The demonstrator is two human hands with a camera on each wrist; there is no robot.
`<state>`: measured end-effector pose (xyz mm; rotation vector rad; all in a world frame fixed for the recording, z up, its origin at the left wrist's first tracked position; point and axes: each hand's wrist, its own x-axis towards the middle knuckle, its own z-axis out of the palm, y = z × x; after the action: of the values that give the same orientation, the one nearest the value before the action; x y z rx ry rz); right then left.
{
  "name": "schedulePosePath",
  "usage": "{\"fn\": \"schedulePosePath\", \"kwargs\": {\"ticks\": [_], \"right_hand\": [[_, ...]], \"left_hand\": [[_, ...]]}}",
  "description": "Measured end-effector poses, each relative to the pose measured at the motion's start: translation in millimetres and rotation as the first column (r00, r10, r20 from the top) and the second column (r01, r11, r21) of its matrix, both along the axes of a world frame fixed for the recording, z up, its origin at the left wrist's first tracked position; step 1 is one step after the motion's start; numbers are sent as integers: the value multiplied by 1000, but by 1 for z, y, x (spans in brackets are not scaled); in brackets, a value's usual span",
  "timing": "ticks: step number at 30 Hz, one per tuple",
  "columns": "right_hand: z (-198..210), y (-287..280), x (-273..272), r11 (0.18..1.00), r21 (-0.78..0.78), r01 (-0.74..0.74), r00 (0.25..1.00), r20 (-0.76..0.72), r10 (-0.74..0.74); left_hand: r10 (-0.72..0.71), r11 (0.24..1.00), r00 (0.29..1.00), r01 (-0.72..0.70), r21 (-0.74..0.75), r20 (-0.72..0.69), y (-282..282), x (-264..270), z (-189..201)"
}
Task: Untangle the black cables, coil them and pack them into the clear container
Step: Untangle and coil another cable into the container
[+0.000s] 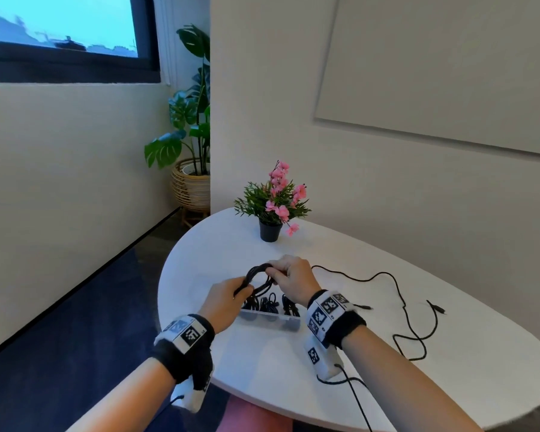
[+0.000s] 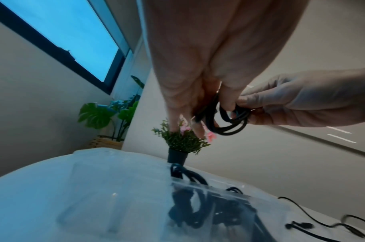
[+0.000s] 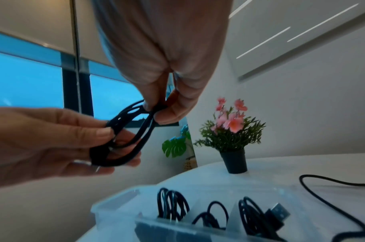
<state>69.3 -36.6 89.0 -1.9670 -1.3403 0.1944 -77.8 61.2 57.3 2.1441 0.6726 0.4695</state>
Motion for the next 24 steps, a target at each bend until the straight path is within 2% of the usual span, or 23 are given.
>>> {"fn": "schedulePosePath", "kwargs": {"ticks": [3,6,9,14,20,24], "right_hand": [[-17,25,-6,1000,5,-18,1000,13,18],[-33,42,-9,998,56,15,1000,-19,-14],[-40,56,-6,997,71,15,999,-31,-12],[-46,80,-5,997,25,-70,985,162,65],[-56,98,-11,985,-4,-171,984,37,172],[-55,104,-5,974,-94,-204,979,-8,204]], "left_hand": [[92,994,994,-89,60,-57,23,-1,-9],[140,990,980,-134,49,-142,34,3,-15],[230,973,965,-229,27,-125,38,6,-21],[343,938,931,-346,-5,-123,45,5,-32],[364,928,924,-371,-39,-116,52,-7,-40],[295,955,940,-284,87,-172,54,-8,-42]]}}
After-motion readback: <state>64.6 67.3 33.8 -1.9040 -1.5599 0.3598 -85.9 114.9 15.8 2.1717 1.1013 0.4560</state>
